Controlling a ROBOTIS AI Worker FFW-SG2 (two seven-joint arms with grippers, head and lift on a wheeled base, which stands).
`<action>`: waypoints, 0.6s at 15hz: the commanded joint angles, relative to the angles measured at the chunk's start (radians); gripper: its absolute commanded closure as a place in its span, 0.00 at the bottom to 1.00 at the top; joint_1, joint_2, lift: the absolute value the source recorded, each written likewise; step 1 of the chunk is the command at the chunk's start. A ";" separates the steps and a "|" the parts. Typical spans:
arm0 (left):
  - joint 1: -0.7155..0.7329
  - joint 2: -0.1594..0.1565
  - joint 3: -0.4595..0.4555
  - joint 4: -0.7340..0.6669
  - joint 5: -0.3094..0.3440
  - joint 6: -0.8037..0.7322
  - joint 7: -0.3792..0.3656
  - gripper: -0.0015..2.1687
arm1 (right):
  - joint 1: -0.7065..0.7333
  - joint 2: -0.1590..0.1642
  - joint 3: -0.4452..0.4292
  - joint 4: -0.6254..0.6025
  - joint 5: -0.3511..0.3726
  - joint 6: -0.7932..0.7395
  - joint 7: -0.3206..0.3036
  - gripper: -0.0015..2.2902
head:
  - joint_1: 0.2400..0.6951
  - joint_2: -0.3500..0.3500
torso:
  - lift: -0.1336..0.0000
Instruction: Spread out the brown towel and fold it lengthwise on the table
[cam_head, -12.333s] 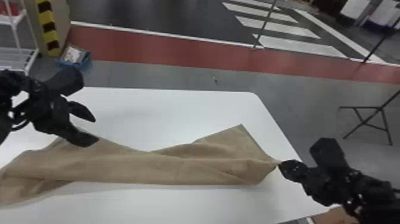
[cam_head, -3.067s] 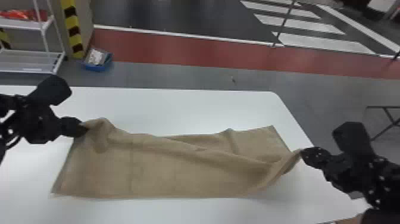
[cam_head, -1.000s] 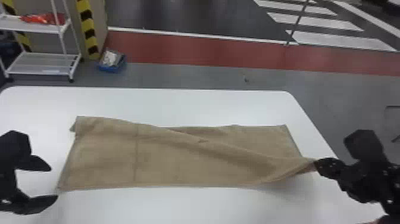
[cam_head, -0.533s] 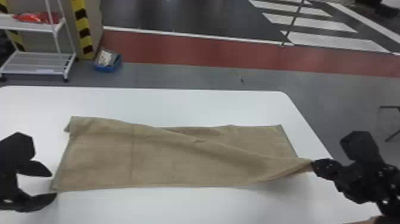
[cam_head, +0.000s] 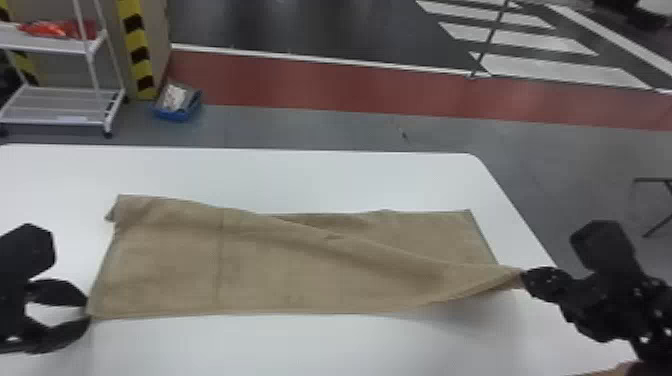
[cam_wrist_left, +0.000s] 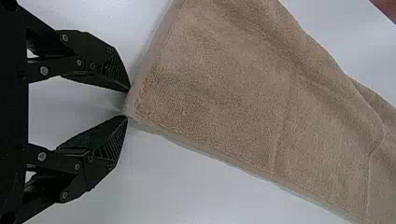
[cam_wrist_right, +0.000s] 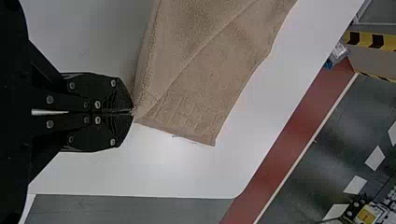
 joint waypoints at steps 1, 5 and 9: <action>0.009 0.002 0.005 -0.007 -0.002 -0.012 -0.007 0.32 | 0.000 0.000 0.000 0.000 0.000 0.000 0.002 0.68 | 1.00 0.17 | 0.07; 0.055 0.008 0.038 -0.062 0.005 -0.037 0.045 0.25 | 0.001 0.002 0.000 0.000 0.000 0.000 0.002 0.68 | 1.00 0.16 | 0.07; 0.061 0.008 0.048 -0.081 0.012 -0.037 0.059 0.25 | 0.001 0.003 0.000 -0.002 0.000 0.003 0.002 0.68 | 1.00 0.16 | 0.07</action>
